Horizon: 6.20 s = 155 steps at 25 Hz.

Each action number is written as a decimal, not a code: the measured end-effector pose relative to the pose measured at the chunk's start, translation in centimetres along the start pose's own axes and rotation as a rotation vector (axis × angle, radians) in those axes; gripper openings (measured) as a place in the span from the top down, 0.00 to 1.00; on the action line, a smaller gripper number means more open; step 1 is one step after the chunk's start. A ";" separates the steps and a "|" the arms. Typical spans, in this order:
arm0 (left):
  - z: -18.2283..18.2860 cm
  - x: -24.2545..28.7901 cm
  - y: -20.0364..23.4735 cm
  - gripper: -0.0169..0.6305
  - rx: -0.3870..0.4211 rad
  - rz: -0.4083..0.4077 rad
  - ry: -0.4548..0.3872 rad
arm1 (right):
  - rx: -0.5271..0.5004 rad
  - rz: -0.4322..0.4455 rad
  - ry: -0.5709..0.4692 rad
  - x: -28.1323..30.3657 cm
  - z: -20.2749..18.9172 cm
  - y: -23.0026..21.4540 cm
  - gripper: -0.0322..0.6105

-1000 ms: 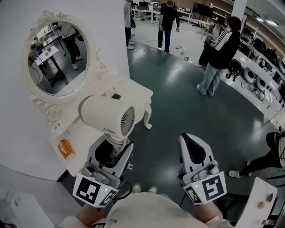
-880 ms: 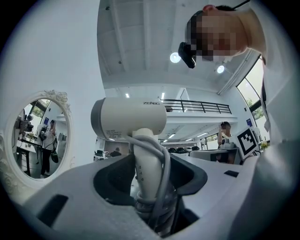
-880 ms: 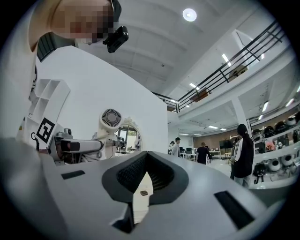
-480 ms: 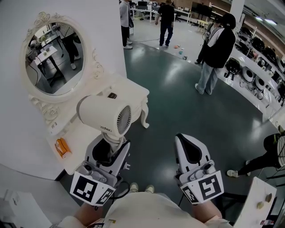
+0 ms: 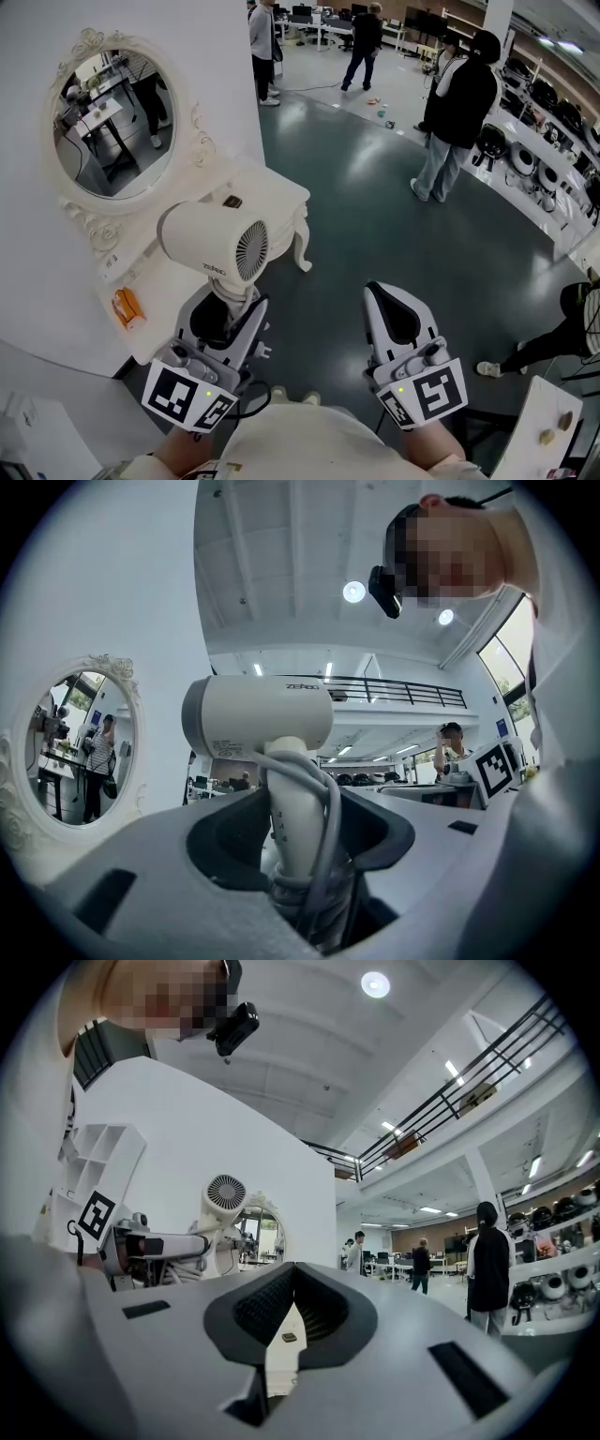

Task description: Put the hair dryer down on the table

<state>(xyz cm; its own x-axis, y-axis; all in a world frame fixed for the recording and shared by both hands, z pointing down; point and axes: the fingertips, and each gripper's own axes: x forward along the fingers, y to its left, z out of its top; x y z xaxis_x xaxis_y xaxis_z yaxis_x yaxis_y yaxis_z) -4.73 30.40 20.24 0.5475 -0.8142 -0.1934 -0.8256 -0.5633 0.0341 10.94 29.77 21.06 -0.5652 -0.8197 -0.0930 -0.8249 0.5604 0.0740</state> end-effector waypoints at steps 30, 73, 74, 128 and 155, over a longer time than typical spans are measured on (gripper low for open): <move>-4.0 4.2 3.6 0.64 -0.023 0.026 0.009 | 0.050 0.017 -0.023 3.9 -3.7 -4.1 0.92; -10.6 30.8 35.1 0.64 -0.086 -0.128 0.061 | 0.034 -0.080 0.055 44.8 -9.4 -17.0 0.92; -10.6 31.1 35.3 0.64 -0.086 -0.128 0.061 | 0.032 -0.079 0.057 45.0 -9.4 -17.1 0.92; -34.2 43.0 37.0 0.64 -0.098 -0.102 0.631 | 0.176 -0.015 0.265 54.2 -26.0 -27.5 0.92; -59.0 39.1 35.3 0.64 -0.142 -0.197 1.058 | 0.290 -0.094 0.458 51.7 -42.3 -28.9 0.92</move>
<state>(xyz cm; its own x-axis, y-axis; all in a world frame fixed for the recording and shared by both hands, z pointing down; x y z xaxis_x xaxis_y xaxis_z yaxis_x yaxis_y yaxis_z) -4.43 -29.63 71.74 0.5649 -0.3783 0.7333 -0.7244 -0.6529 0.2213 5.89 -33.84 56.09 -0.4810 -0.7994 0.3600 -0.8767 0.4390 -0.1965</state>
